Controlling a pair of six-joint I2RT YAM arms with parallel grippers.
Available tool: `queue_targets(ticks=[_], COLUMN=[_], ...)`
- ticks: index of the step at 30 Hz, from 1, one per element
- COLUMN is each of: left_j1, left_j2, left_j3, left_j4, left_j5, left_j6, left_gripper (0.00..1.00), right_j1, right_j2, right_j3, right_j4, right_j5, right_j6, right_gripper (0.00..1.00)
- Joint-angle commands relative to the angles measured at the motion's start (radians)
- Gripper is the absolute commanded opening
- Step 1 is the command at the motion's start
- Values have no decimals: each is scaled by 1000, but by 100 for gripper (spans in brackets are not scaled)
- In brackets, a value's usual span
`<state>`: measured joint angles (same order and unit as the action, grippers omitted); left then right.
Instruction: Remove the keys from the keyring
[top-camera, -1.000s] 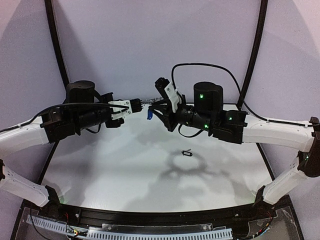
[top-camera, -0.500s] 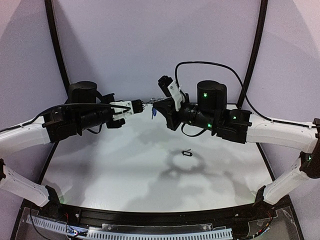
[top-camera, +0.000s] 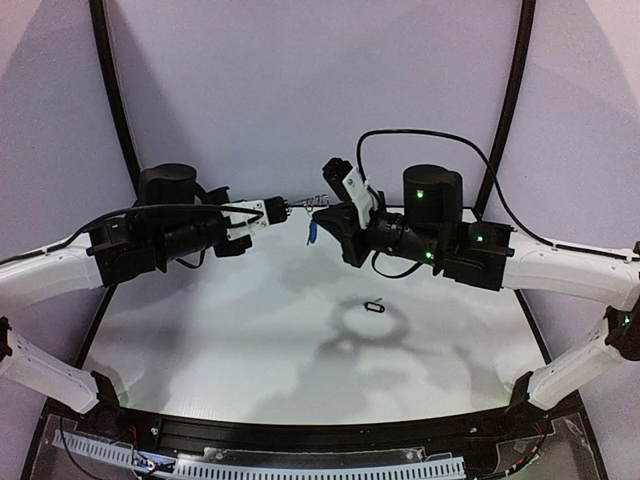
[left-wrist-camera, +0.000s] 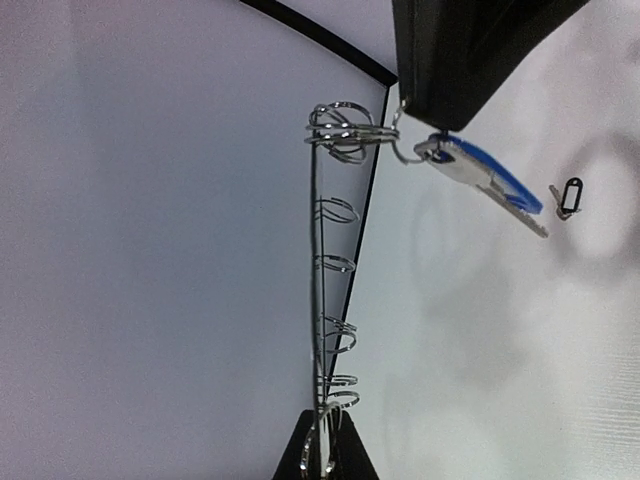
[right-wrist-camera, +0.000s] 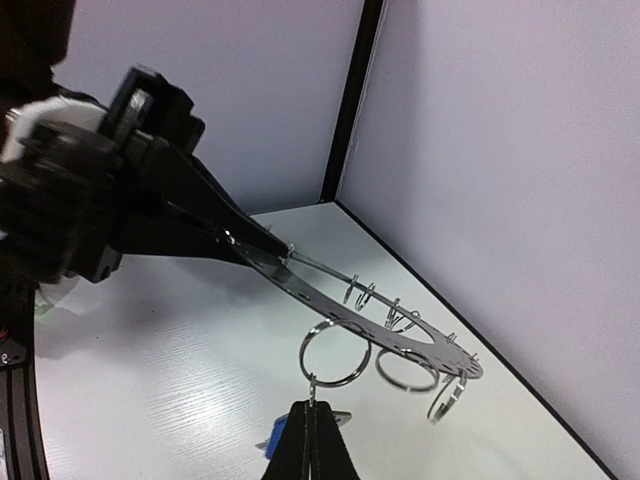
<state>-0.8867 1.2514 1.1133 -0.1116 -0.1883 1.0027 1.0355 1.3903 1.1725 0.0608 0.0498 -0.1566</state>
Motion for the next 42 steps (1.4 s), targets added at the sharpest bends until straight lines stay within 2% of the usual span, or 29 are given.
queue_targets(ticks=[1, 4, 11, 13, 15, 16, 19, 20, 21, 22, 23, 24, 25, 26, 31, 34, 37, 39, 42], left_j1=[-6, -6, -5, -6, -6, -6, -6, -6, -6, -6, -6, -6, -5, -6, -6, -6, -6, -6, -6], left_j2=[-2, -8, -37, -39, -38, -39, -47, -54, -67, -75, -94, -94, -128, -151, -192, -166, -133, -102, -82], left_j3=[-28, -49, -93, -113, -118, -120, -125, -140, -148, -151, -154, -161, -175, -180, -219, -210, -166, -147, -131], left_j4=[98, 102, 64, 65, 52, 33, -6, -15, -17, -17, -12, -6, 8, 14, 187, 232, 207, 197, 190], left_j5=[-40, -22, 137, 177, 183, 219, 278, 326, 363, 377, 400, 400, 431, 439, 453, 479, 497, 510, 545], left_j6=[-93, -152, -294, -339, -378, -405, -463, -501, -511, -526, -536, -545, -556, -568, -752, -838, -904, -933, -957], left_gripper=[1, 1, 1, 6, 16, 26, 42, 56, 64, 67, 76, 76, 96, 98, 99, 97, 85, 73, 69], right_j1=[9, 8, 9, 9, 9, 9, 8, 9, 8, 8, 8, 7, 7, 7, 7, 7, 8, 7, 7], right_j2=[-81, -106, -117, -113, -114, -114, -110, -105, -99, -95, -91, -90, -89, -91, -96, -92, -84, -74, -50], right_j3=[-61, -69, -56, -43, -37, -29, -4, 15, 27, 38, 44, 45, 46, 43, 35, 34, 38, 50, 80], right_j4=[36, 30, 1, -24, -36, -50, -108, -144, -169, -194, -210, -215, -227, -233, -248, -234, -215, -221, -255], right_j5=[-25, -6, -22, -36, -47, -68, -90, -99, -108, -116, -126, -129, -149, -156, -192, -199, -216, -220, -229], right_j6=[-36, -54, -76, -78, -80, -80, -86, -90, -93, -92, -90, -89, -88, -84, -73, -56, -28, -9, 17], right_gripper=[0, 0, 0, 0, 0, 0, 0, 0, 0, 0, 0, 0, 0, 0, 0, 0, 0, 0, 0])
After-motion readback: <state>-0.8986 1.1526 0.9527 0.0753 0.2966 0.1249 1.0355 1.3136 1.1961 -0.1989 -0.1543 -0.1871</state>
